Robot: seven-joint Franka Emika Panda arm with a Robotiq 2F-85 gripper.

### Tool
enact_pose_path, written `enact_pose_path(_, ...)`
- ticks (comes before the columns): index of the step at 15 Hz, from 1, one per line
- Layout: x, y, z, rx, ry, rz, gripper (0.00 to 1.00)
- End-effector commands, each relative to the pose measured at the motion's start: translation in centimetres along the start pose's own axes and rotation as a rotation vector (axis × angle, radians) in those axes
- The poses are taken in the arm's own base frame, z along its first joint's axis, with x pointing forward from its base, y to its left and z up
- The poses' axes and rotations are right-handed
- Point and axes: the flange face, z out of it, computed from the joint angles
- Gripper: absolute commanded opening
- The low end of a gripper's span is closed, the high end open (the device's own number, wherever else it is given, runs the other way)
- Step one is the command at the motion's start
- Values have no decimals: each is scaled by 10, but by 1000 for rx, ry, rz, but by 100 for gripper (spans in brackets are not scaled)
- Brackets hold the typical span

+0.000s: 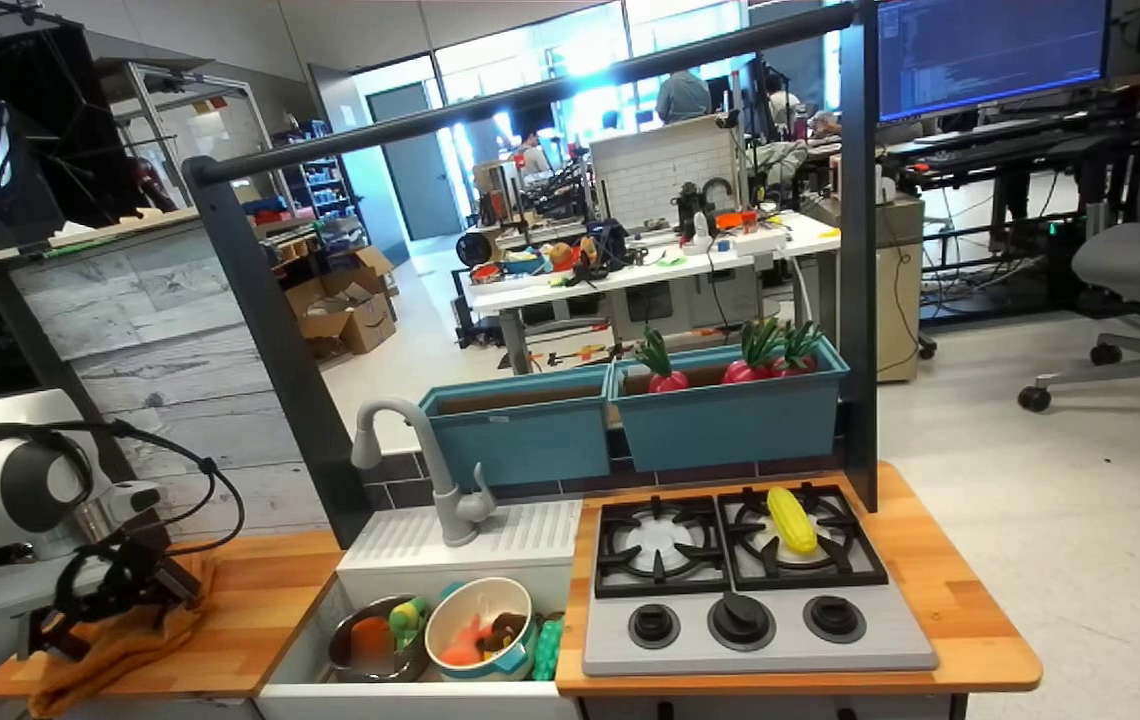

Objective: Pick up all the plush toys from the counter and on the stove and put them in the pots, then wipe the counter with the cloth

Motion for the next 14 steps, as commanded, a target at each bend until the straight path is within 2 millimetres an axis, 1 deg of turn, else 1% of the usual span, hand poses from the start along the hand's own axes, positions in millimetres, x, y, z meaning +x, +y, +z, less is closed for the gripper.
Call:
enact_pose_path(1,4,15,12,25,23,3,100)
enact_pose_path(3,-15,41,9,26,-26,84,100)
enact_pose_path(6,-58,84,8,-11,-105,234,100)
enact_pose_path(8,-82,101,2,-25,-159,316,100)
enact_pose_path(9,-90,105,1,-30,-183,326,100)
enact_pose_path(10,-94,108,1,-27,-195,320,100)
enact_pose_path(11,-93,108,3,-19,-201,301,100)
enact_pose_path(12,-90,102,3,-27,-203,275,100)
enact_pose_path(14,-68,85,1,-55,-152,183,100)
